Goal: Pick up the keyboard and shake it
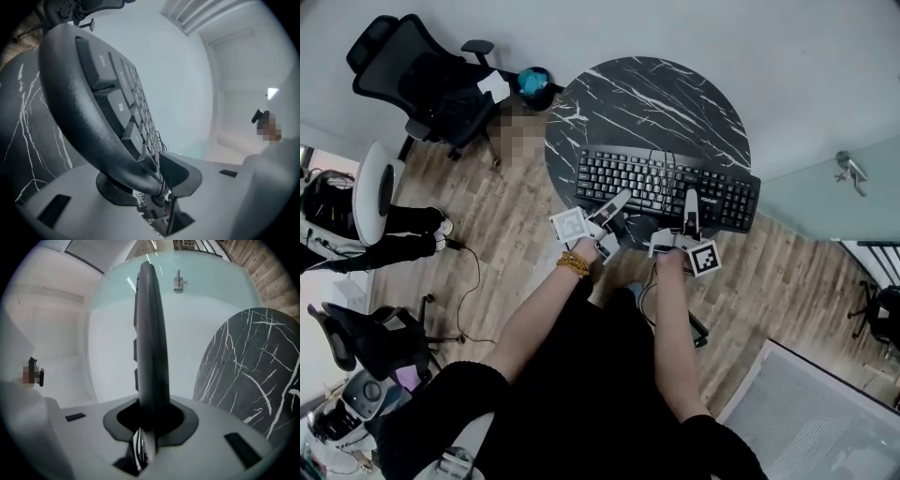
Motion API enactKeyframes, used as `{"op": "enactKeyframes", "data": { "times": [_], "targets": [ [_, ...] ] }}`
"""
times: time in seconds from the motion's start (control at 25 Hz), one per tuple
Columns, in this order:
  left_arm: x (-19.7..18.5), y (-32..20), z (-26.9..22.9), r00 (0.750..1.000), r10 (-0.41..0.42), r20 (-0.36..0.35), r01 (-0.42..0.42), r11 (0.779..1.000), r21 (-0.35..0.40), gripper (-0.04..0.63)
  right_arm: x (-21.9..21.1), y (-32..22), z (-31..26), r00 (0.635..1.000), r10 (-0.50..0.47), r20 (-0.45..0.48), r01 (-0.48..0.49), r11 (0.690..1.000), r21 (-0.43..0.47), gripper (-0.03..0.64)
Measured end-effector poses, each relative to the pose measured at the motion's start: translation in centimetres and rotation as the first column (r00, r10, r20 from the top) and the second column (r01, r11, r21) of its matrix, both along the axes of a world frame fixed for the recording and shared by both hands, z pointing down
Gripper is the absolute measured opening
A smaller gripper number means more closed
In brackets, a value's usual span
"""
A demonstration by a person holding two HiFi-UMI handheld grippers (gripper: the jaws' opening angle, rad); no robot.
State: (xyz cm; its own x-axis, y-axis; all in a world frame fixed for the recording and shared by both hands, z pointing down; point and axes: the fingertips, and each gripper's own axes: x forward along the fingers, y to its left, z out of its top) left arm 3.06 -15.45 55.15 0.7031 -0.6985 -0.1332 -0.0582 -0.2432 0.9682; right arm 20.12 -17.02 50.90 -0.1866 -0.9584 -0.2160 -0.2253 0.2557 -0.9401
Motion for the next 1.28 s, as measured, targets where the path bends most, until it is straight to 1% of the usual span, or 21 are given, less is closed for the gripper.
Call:
{"op": "enactKeyframes", "data": {
  "times": [0.04, 0.08, 0.12, 0.16, 0.2, 0.24, 0.32, 0.4, 0.44, 0.48, 0.56, 0.64, 0.76, 0.8, 0.84, 0.96, 1.04, 1.08, 1.16, 1.28],
  "targets": [
    [0.1, 0.5, 0.9, 0.999, 0.022, 0.044, -0.02, 0.999, -0.037, 0.133, 0.2, -0.2, -0.3, 1.0, 0.003, -0.002, -0.003, 1.0, 0.004, 0.084],
    [0.3, 0.9, 1.4, 0.996, 0.047, 0.076, -0.043, 0.998, -0.055, 0.133, 0.3, -0.4, -0.6, 1.0, 0.005, -0.001, -0.005, 1.0, 0.007, 0.084],
    [0.6, 1.1, 1.3, 0.994, 0.075, 0.086, -0.072, 0.997, -0.032, 0.133, 0.4, -0.7, -0.9, 1.0, 0.004, 0.0, -0.004, 1.0, 0.01, 0.084],
    [1.2, 1.0, 0.4, 0.992, 0.104, 0.078, -0.107, 0.994, 0.031, 0.133, 0.4, -0.9, -1.2, 1.0, 0.001, -0.001, -0.001, 1.0, 0.011, 0.084],
    [1.7, 1.0, -0.4, 0.988, 0.133, 0.074, -0.14, 0.986, 0.094, 0.133, 0.5, -1.1, -1.4, 1.0, -0.003, -0.005, 0.003, 1.0, 0.01, 0.084],
    [2.1, 1.2, -0.9, 0.983, 0.161, 0.084, -0.171, 0.976, 0.135, 0.133, 0.5, -1.3, -1.6, 1.0, -0.008, -0.009, 0.008, 1.0, 0.008, 0.084],
    [2.5, 1.7, -0.9, 0.972, 0.204, 0.119, -0.222, 0.961, 0.163, 0.133, 0.6, -1.4, -1.8, 1.0, -0.016, -0.012, 0.016, 1.0, 0.005, 0.084],
    [2.3, 2.0, -0.3, 0.965, 0.21, 0.158, -0.235, 0.958, 0.163, 0.133, 0.4, -1.3, -1.9, 1.0, -0.022, -0.01, 0.022, 1.0, 0.001, 0.084],
    [1.9, 1.9, 0.0, 0.966, 0.197, 0.167, -0.223, 0.962, 0.158, 0.133, 0.3, -1.2, -1.9, 1.0, -0.024, -0.011, 0.024, 1.0, 0.001, 0.084],
    [1.6, 1.7, -0.1, 0.972, 0.176, 0.157, -0.201, 0.967, 0.157, 0.133, 0.2, -1.1, -1.8, 1.0, -0.024, -0.013, 0.024, 1.0, 0.001, 0.084],
    [0.8, 1.0, -1.2, 0.987, 0.123, 0.108, -0.14, 0.976, 0.166, 0.133, -0.1, -1.0, -1.5, 1.0, -0.025, -0.013, 0.025, 1.0, 0.002, 0.084],
    [-0.2, 0.3, -1.7, 0.993, 0.08, 0.086, -0.093, 0.982, 0.162, 0.133, -0.6, -0.8, -1.2, 1.0, -0.021, 0.003, 0.021, 1.0, -0.001, 0.084],
    [-1.7, -0.5, -1.0, 0.992, 0.028, 0.121, -0.042, 0.992, 0.119, 0.133, -1.3, -0.6, -1.0, 1.0, -0.002, 0.024, 0.002, 1.0, 0.004, 0.084],
    [-2.2, -0.8, -0.9, 0.993, 0.007, 0.118, -0.019, 0.994, 0.104, 0.133, -1.7, -0.5, -1.0, 1.0, 0.003, 0.025, -0.003, 1.0, 0.009, 0.084],
    [-2.7, -1.0, -0.9, 0.995, -0.015, 0.1, 0.006, 0.996, 0.09, 0.133, -2.3, -0.4, -1.0, 1.0, 0.005, 0.025, -0.005, 1.0, 0.014, 0.084],
    [-4.1, -1.6, -1.8, 0.997, -0.082, 0.003, 0.082, 0.995, 0.053, 0.133, -4.4, 0.5, -0.3, 1.0, 0.002, 0.026, -0.002, 1.0, 0.004, 0.084],
    [-4.9, -1.8, -2.5, 0.991, -0.119, -0.061, 0.121, 0.992, 0.035, 0.132, -5.5, 0.9, 0.4, 0.999, 0.009, 0.046, -0.009, 1.0, -0.008, 0.085],
    [-5.3, -1.8, -2.8, 0.988, -0.132, -0.082, 0.135, 0.99, 0.031, 0.13, -5.9, 1.0, 0.7, 0.998, 0.013, 0.061, -0.013, 1.0, -0.011, 0.086],
    [-5.8, -1.7, -3.3, 0.985, -0.144, -0.094, 0.148, 0.989, 0.032, 0.13, -6.5, 1.4, 1.2, 0.996, 0.018, 0.085, -0.017, 1.0, -0.019, 0.086],
    [-6.2, -1.5, -3.4, 0.986, -0.146, -0.082, 0.15, 0.988, 0.037, 0.13, -6.9, 1.9, 2.0, 0.994, 0.022, 0.104, -0.019, 0.999, -0.035, 0.086]
  ]
}}
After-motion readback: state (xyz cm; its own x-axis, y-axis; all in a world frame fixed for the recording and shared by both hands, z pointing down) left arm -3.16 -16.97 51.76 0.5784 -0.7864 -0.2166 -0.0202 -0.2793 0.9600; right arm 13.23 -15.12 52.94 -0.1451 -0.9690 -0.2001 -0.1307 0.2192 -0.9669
